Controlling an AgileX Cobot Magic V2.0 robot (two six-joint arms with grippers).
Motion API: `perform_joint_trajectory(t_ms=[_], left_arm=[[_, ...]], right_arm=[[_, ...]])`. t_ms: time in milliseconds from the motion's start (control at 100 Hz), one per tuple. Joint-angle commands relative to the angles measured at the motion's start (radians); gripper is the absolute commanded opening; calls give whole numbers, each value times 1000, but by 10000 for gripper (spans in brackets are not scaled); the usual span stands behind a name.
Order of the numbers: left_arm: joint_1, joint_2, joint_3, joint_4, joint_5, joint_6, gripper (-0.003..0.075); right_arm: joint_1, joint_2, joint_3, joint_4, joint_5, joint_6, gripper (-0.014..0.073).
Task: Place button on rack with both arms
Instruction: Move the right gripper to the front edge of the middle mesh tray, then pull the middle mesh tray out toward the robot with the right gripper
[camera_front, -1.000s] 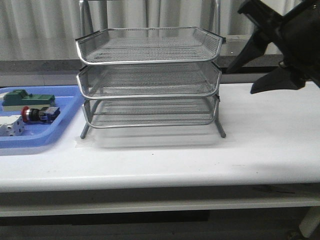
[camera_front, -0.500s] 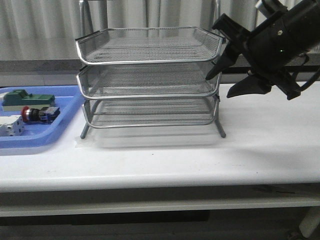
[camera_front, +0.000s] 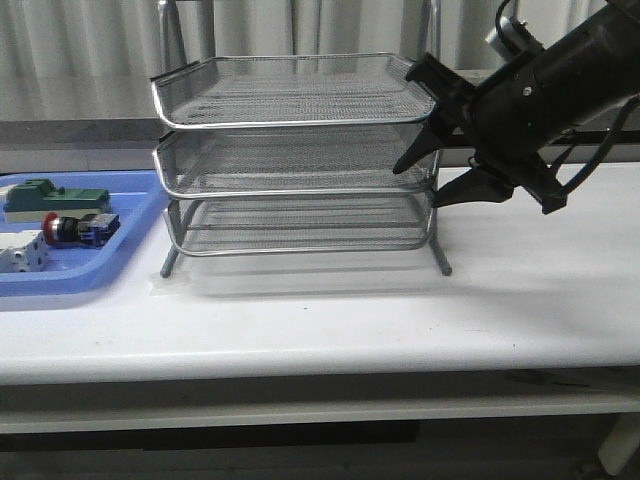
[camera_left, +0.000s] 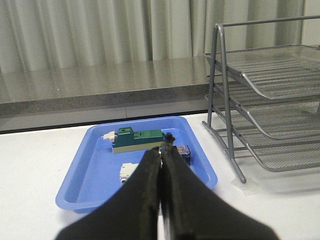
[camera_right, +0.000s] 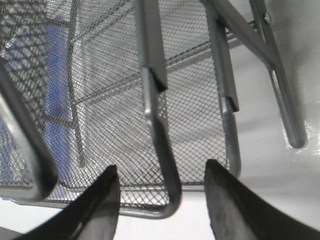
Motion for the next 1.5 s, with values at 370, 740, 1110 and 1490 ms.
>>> perform_joint_trajectory(t_ms=[370, 740, 1110, 1490], left_arm=[[-7, -34, 46, -1, -82, -8, -20], [-7, -34, 46, -1, -82, -8, -20], [-7, -34, 46, -1, -82, -8, -20], [-7, -34, 46, -1, -82, -8, -20]], right_arm=[[-2, 11, -32, 269, 96, -226, 325], [-2, 11, -32, 268, 122, -226, 108], [-2, 11, 44, 254, 177, -225, 108], [-2, -62, 202, 144, 187, -227, 108]])
